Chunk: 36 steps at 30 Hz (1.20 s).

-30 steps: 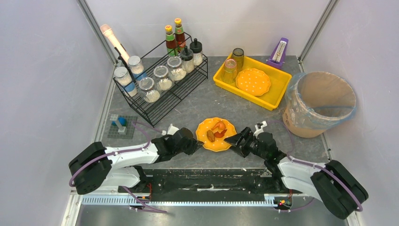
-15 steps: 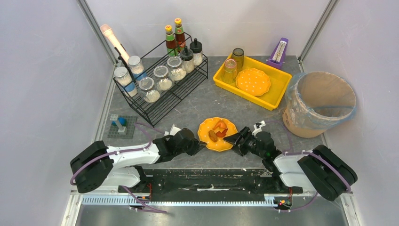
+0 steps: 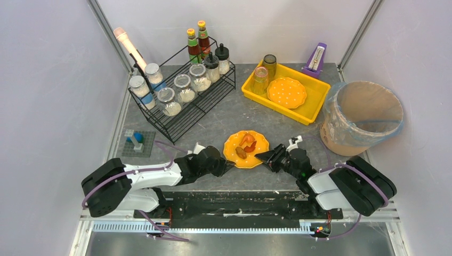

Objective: Clear the kitchen counter

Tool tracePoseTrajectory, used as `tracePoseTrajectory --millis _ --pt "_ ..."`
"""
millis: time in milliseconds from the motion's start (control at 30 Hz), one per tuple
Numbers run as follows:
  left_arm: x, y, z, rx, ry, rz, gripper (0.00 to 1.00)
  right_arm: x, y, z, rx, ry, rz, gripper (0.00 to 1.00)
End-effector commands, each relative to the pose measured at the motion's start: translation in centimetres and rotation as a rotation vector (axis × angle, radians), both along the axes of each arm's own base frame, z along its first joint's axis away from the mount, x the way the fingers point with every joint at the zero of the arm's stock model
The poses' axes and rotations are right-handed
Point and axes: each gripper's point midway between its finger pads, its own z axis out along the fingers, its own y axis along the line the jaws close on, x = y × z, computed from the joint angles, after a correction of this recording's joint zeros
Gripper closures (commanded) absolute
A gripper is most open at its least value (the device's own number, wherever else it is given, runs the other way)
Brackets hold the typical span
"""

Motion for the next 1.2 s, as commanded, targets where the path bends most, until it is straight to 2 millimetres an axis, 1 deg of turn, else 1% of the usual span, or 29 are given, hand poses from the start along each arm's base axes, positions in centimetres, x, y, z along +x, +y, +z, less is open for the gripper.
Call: tracePoseTrajectory --millis 0,133,200,267,333,367,400,433,500,533,567,600,633,667,733,767,867,933,1033,1167 --pt "-0.1 -2.6 3.7 -0.187 -0.043 -0.035 0.96 -4.2 -2.4 -1.6 0.004 -0.01 0.013 0.74" --pt "-0.5 -1.8 3.5 -0.164 -0.053 -0.045 0.87 -3.6 -2.0 -0.5 0.023 -0.048 0.014 0.9" --pt "-0.6 -1.3 3.5 -0.14 -0.071 -0.048 0.78 -3.1 -1.8 0.0 0.022 -0.066 0.013 0.99" --pt "-0.3 -0.5 3.8 -0.126 -0.102 -0.031 0.61 -2.4 -1.6 0.7 0.023 -0.088 0.006 1.0" --pt "0.1 0.7 4.1 -0.103 -0.135 -0.012 0.47 -1.4 -1.5 1.6 0.019 -0.107 -0.008 1.0" --pt "0.2 1.4 4.0 -0.073 -0.149 -0.005 0.42 -1.1 -1.5 1.9 0.013 -0.108 -0.012 1.0" --pt "0.6 2.0 4.6 -0.052 -0.182 -0.002 0.37 -0.6 -1.4 2.3 0.008 -0.108 -0.018 1.0" --pt "0.8 3.0 4.6 0.001 -0.209 -0.007 0.34 -0.2 -1.4 2.9 0.008 -0.119 -0.023 1.0" --pt "1.6 4.8 6.0 0.093 -0.288 -0.011 0.27 0.9 -1.3 4.4 0.001 -0.141 -0.025 1.0" --pt "2.0 5.8 6.9 0.147 -0.326 -0.012 0.24 1.3 -1.3 5.2 -0.002 -0.152 -0.028 1.0" --pt "2.6 6.8 8.2 0.202 -0.384 -0.009 0.21 1.8 -1.3 6.1 -0.007 -0.163 -0.031 1.0" --pt "3.1 8.1 9.0 0.278 -0.424 -0.007 0.2 2.1 -1.4 6.6 -0.014 -0.164 -0.034 1.0" --pt "3.5 9.2 10.3 0.332 -0.466 0.0 0.18 2.6 -1.6 7.5 -0.012 -0.17 -0.043 1.0" --pt "4.0 10.6 11.4 0.401 -0.51 0.003 0.17 2.8 -1.6 8.5 0.003 -0.18 -0.045 1.0" --pt "4.8 12.5 13.8 0.511 -0.588 0.0 0.14 3.4 -1.9 10.9 0.059 -0.216 -0.061 1.0" --pt "5.1 13.3 14.9 0.566 -0.626 -0.011 0.11 3.6 -2.1 11.8 0.083 -0.224 -0.074 1.0" --pt "6.0 15.0 17.7 0.713 -0.727 -0.053 0.05 4.6 -2.8 14.6 0.126 -0.25 -0.111 1.0" --pt "6.5 15.7 18.9 0.793 -0.774 -0.082 0.02 5.2 -3.1 16.5 0.133 -0.269 -0.122 1.0" --pt "7.3 16.4 20.1 0.884 -0.834 -0.115 0.0 6.0 -3.6 19.3 0.143 -0.304 -0.159 1.0" --pt "8.2 16.9 20.7 0.955 -0.885 -0.153 0.0 7.0 -4.6 23.2 0.162 -0.332 -0.224 1.0"
